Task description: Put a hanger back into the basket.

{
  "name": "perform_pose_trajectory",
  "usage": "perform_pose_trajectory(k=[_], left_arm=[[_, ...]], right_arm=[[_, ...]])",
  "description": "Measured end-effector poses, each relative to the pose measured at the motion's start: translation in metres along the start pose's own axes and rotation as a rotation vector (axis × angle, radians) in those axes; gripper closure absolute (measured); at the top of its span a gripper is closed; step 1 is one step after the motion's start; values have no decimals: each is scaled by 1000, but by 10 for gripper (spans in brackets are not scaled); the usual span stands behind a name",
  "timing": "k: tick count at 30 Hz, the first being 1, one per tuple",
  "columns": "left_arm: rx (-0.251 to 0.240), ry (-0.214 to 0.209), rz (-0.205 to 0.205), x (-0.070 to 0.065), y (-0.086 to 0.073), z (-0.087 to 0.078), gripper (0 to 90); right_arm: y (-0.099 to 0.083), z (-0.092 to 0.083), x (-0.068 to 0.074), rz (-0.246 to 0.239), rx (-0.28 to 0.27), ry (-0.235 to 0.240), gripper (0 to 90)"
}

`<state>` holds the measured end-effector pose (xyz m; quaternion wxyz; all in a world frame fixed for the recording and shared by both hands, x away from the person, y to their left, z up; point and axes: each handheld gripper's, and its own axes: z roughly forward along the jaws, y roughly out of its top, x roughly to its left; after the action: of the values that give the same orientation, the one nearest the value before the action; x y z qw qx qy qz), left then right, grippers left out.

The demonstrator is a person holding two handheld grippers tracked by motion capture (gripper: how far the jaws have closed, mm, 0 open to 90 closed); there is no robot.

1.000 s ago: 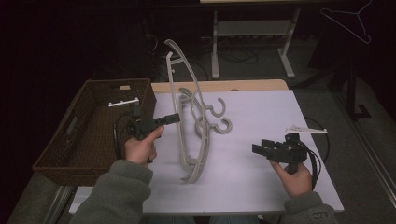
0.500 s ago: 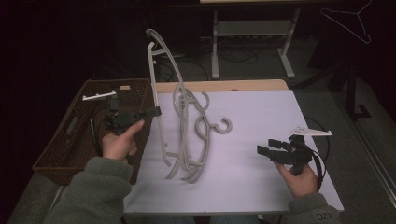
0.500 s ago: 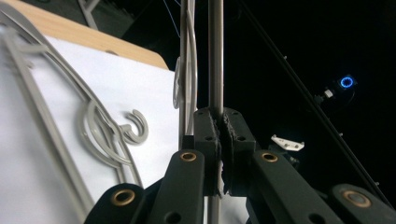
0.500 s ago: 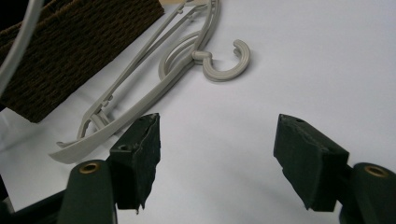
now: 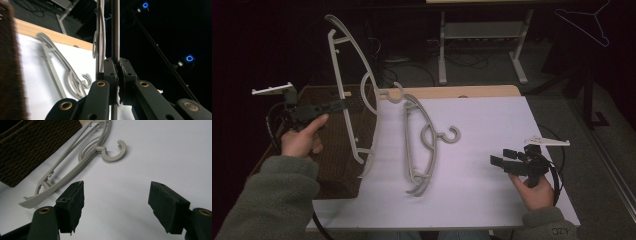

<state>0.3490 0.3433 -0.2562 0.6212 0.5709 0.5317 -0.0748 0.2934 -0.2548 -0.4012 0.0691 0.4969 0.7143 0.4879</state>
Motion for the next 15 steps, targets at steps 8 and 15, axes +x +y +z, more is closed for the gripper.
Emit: perform_pose_trajectory(k=[8, 15], left_arm=[[-59, 36, -15, 14, 20, -37, 859], [-79, 97, -59, 41, 23, -55, 859]], right_arm=[[-1, 0, -2, 2, 5, -9, 277], [-1, 1, 0, 1, 12, -8, 277]])
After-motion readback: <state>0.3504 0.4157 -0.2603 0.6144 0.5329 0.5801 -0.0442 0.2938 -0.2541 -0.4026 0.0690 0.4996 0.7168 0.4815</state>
